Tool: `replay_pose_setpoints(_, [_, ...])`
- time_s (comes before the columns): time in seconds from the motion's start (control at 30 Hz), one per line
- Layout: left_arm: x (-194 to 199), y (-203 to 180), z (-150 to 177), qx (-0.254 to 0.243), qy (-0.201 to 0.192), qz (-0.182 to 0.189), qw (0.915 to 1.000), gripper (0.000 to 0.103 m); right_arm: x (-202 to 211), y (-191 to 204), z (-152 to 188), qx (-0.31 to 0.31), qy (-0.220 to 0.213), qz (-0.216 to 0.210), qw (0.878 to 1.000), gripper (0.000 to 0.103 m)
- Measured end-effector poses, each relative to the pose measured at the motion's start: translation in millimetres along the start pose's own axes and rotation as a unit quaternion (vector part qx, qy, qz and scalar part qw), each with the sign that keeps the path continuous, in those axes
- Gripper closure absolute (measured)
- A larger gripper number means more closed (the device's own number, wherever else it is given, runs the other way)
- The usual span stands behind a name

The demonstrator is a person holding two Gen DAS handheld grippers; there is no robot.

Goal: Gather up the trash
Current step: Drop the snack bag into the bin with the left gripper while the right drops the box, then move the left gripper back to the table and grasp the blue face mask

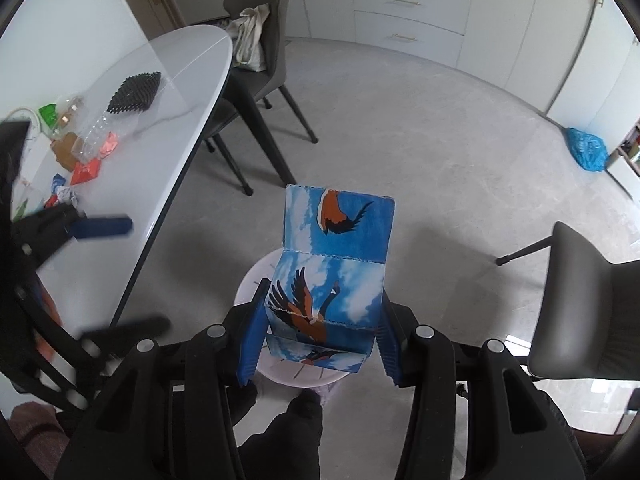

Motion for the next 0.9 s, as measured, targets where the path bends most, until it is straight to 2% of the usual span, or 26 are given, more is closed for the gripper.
replay_pose_setpoints(0.13, [25.4, 22.5, -7.6, 0.051, -0.015, -0.003, 0.9986, 0.008, -16.6, 5.4, 7.1, 0.021, 0.016, -0.022, 0.999, 0.053])
replay_pose_setpoints(0.23, [51.8, 48.5, -7.3, 0.094, -0.038, -0.044, 0.9939, 0.008, -33.7, 12.4, 17.0, 0.039, 0.028, -0.033, 0.998, 0.051])
replay_pose_setpoints(0.3, [66.0, 63.8, -2.3, 0.117, -0.050, -0.071, 0.9893, 0.008, -43.5, 16.8, 22.2, 0.045, 0.036, -0.033, 0.998, 0.032])
replay_pose_setpoints(0.33, [72.6, 70.3, 0.7, 0.126, -0.056, -0.083, 0.9870, 0.008, -48.1, 18.1, 24.2, 0.046, 0.039, -0.031, 0.998, 0.019])
replay_pose_setpoints(0.37, [79.3, 78.2, 3.6, 0.136, -0.061, -0.095, 0.9843, 0.008, -51.4, 18.9, 24.9, 0.045, 0.036, -0.023, 0.998, 0.015])
replay_pose_setpoints(0.5, [102.6, 101.3, 23.9, 0.161, -0.072, -0.136, 0.9749, 0.008, -44.1, 18.2, 15.9, 0.016, 0.013, -0.010, 1.000, 0.009])
replay_pose_setpoints(0.63, [122.0, 118.5, 43.1, 0.184, -0.078, -0.163, 0.9663, 0.008, -12.2, 23.9, -5.4, -0.001, -0.041, 0.007, 0.999, 0.002])
replay_pose_setpoints(0.7, [128.1, 125.3, 51.2, 0.197, -0.080, -0.164, 0.9631, 0.008, 1.6, 28.4, -15.9, 0.007, -0.060, 0.014, 0.998, 0.002])
replay_pose_setpoints(0.9, [135.8, 146.4, 64.7, 0.224, -0.083, -0.166, 0.9568, 0.008, 13.5, 58.6, -37.3, 0.049, -0.071, 0.011, 0.996, 0.002])
Point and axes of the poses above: each gripper's, at about its wrist camera, not at the fingertips, and x roughly against the way its jaws point, y to its left, z to its underside, the point moved 5 cm from there along -x, roughly the way its jaws point, and after that the axes turned 11 degrees about -z, right-handed, at the moved point
